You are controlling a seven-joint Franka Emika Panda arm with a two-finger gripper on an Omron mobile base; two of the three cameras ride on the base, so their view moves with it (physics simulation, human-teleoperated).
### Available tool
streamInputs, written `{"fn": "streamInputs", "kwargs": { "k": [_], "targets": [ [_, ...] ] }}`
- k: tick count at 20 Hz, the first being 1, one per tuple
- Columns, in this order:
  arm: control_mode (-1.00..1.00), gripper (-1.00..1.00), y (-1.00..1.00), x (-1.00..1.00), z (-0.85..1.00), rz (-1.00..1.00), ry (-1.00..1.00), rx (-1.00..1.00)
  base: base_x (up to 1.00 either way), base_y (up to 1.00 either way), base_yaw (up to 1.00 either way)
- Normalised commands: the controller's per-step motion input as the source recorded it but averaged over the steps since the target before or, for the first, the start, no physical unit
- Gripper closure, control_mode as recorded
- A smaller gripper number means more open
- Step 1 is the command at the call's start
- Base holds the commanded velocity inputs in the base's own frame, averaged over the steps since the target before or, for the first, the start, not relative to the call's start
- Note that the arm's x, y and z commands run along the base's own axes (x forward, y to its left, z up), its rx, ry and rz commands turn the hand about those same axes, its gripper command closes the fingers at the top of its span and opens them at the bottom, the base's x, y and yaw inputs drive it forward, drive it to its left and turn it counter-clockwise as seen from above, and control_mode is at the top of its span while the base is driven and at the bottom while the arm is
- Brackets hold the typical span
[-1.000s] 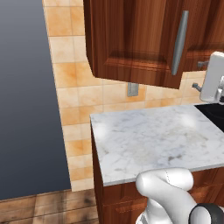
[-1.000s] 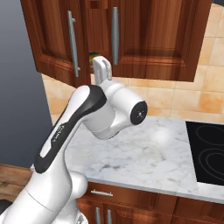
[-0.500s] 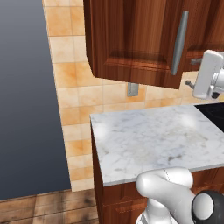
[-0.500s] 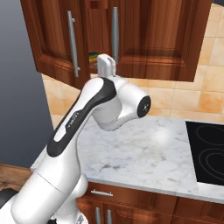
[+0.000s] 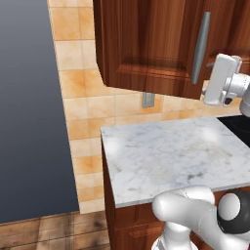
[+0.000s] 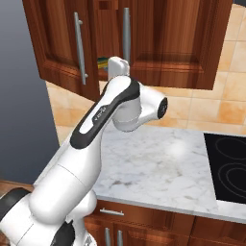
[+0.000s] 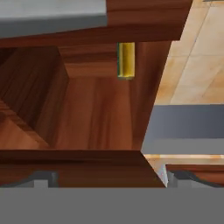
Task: Open the cabinet. Pick the sponge and place it next to the sink. Then close the cabinet.
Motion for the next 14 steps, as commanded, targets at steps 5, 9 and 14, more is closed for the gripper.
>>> {"fn": "streamInputs", "kwargs": {
  "k": [5, 9, 14],
  "targets": [
    [-1.0, -1.0, 0.04, 0.45, 0.0, 0.11, 0.0, 0.0, 0.0, 0.0, 0.0],
    [-1.0, -1.0, 0.15, 0.12, 0.0, 0.12, 0.0, 0.01, 0.0, 0.0, 0.0],
    [-1.0, -1.0, 0.19, -0.61, 0.06, 0.2, -0.02, 0.05, 0.0, 0.0, 0.0]
  ]
}}
